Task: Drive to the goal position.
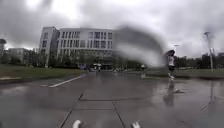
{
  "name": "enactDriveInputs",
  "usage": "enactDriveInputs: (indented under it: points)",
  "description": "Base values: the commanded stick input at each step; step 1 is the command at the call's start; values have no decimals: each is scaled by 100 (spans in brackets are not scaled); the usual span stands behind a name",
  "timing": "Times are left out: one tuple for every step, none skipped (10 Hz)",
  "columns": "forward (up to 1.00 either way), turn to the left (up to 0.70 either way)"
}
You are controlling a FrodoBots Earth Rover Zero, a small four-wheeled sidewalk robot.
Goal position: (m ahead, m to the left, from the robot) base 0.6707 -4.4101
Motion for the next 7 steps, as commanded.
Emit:
enactDriveInputs:
  points:
    - [70,0]
    - [70,0]
    - [70,0]
    - [70,0]
    - [70,0]
    - [70,0]
    - [70,0]
